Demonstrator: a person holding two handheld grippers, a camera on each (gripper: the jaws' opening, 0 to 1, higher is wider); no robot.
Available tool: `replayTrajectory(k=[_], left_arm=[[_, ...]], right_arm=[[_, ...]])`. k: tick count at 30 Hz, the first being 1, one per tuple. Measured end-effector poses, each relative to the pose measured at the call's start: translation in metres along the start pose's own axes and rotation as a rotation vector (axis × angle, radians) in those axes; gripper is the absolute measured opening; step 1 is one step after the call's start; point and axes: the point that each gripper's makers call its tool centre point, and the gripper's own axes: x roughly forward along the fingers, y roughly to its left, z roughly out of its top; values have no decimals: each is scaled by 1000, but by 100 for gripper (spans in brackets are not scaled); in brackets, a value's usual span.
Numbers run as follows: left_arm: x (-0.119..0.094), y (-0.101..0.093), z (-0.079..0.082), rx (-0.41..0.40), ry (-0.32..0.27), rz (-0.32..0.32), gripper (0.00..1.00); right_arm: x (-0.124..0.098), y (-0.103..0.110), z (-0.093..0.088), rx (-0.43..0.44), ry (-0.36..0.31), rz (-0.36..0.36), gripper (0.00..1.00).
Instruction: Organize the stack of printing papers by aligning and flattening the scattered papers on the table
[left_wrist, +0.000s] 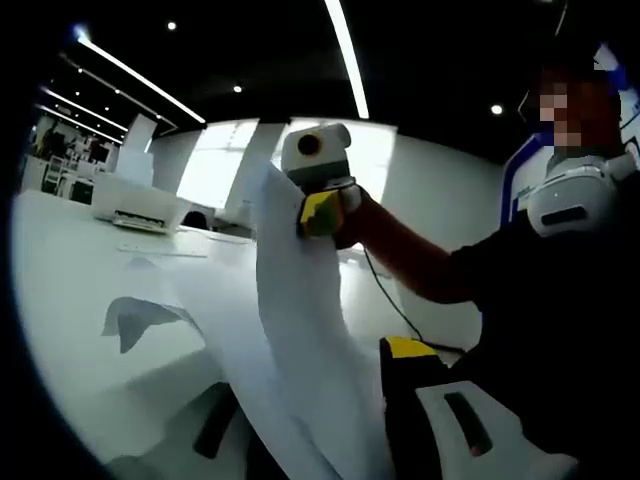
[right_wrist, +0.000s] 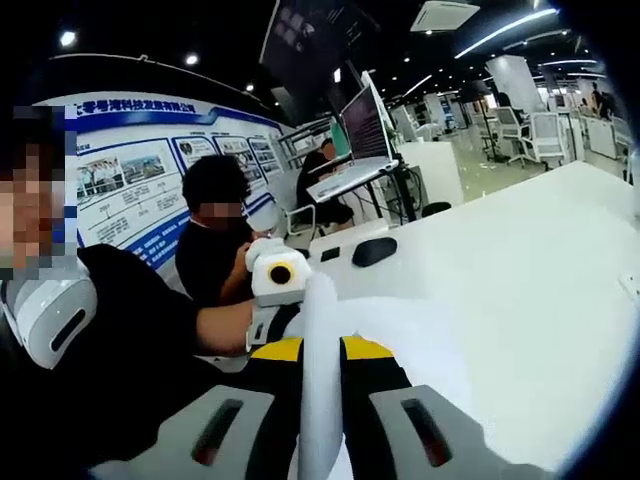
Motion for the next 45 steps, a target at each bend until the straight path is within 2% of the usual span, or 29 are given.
replayTrajectory(k=[8, 15, 23, 26, 31, 36, 45], left_arm=[[-2, 2, -1, 17, 4, 1, 24], [-2, 3, -5, 39, 26, 10, 15], [-2, 5, -5, 44, 28, 26, 14], [-3, 5, -3, 47, 21, 26, 14], [-4, 4, -2, 52, 16, 25, 13], [-4, 5, -2, 56, 18, 28, 13], [-3, 5, 0, 59, 12, 30, 13]], right_arm=[[3, -8, 3, 9, -11, -10, 9], [6, -6, 1, -38, -5, -32, 15], [1, -13, 11, -239, 18, -161, 30], [-2, -9, 13, -266, 23, -179, 33], [-7, -13, 17, -314, 12, -228, 43], [-15, -20, 25, -345, -14, -291, 53], [-36, -29, 33, -318, -61, -315, 53]])
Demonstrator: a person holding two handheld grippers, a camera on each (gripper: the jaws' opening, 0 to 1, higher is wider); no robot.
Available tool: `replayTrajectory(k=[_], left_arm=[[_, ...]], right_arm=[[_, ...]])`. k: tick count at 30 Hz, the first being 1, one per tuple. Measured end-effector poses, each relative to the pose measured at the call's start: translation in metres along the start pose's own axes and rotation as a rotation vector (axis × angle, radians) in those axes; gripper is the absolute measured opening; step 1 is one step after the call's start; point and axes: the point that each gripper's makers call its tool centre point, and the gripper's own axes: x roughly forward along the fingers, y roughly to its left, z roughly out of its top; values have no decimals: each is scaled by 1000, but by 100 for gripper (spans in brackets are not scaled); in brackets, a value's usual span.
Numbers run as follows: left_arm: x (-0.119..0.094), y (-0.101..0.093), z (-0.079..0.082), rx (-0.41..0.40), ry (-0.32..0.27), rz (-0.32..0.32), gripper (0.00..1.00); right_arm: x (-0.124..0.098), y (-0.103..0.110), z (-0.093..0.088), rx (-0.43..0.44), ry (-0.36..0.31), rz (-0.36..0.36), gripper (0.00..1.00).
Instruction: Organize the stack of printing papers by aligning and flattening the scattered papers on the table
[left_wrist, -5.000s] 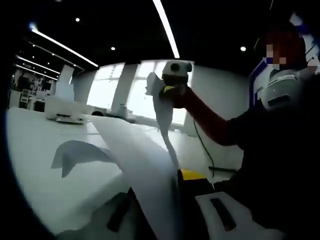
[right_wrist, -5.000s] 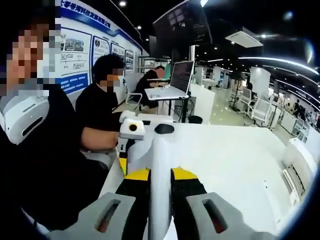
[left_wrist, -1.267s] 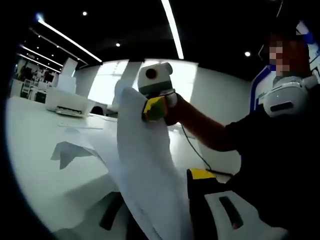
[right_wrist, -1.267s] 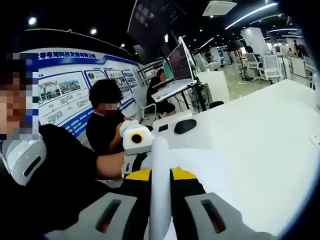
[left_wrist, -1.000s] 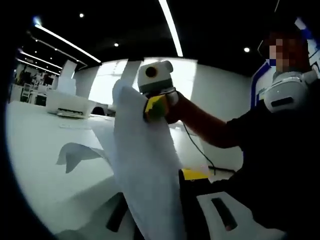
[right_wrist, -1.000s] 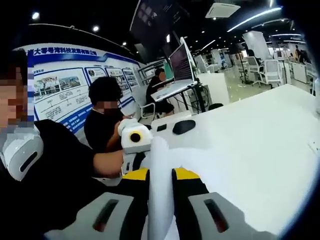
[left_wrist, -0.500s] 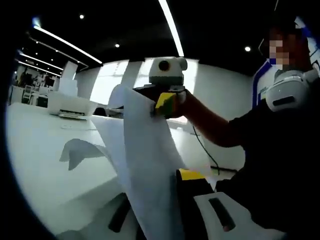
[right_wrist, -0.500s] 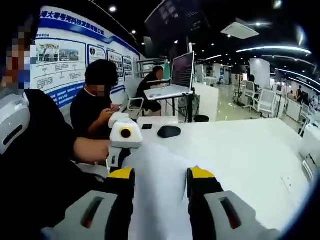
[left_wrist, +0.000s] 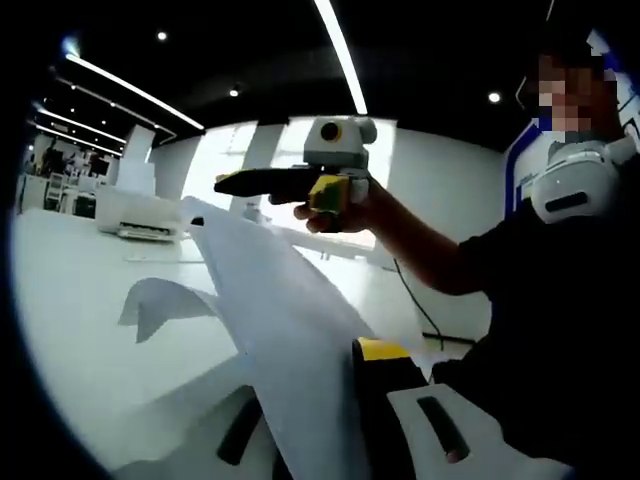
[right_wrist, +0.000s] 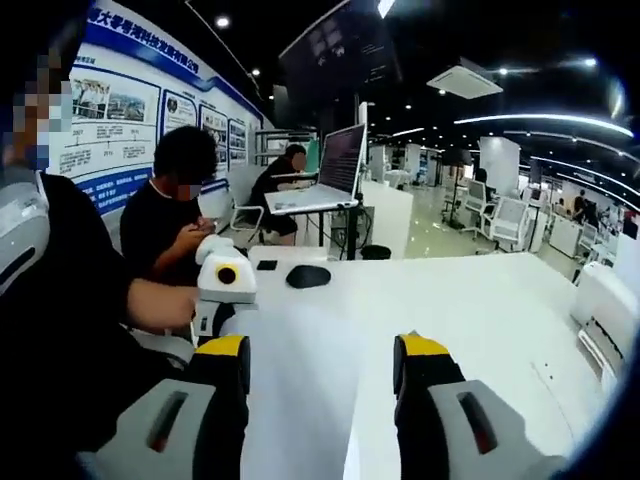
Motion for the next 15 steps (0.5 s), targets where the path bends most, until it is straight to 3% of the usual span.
replayTrajectory(k=[15], left_arm=[[1, 1, 3, 12, -15, 12, 12]], right_arm=[[-42, -24, 3, 62, -65, -67, 52]])
